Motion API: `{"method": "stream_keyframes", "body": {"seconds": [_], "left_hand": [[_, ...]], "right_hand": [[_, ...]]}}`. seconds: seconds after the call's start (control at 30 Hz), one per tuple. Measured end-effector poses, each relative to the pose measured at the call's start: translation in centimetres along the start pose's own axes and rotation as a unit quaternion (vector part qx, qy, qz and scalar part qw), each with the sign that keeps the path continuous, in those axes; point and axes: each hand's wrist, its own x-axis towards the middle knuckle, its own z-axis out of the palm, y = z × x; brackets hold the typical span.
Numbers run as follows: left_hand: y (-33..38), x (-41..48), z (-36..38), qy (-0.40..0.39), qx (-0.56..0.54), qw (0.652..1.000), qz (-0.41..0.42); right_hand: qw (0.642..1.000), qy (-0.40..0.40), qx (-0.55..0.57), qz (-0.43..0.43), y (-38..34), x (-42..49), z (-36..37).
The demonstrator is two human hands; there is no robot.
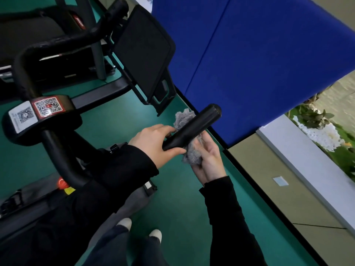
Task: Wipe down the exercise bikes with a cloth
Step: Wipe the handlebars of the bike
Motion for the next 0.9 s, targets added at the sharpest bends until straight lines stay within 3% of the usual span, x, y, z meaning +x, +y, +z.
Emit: {"method": "stream_keyframes", "body": {"seconds": [0.43, 0.7, 0.9], "left_hand": [[-0.1, -0.5, -0.3, -0.01, -0.005, 1.0, 0.006], [-0.2, -0.8, -0.8, 0.004, 0.072, 0.997, -0.002], [-0.1, -0.8, -1.5, 0.003, 0.115, 0.993, 0.024]], "right_hand": [[1.0, 0.022, -0.022, -0.004, -0.4, -0.3, 1.0], [0.992, 0.01, -0.122, 0.027, -0.1, -1.8, 0.7], [0.957, 0.079, -0.28, -0.014, -1.4, -3.7, -1.1]]}}
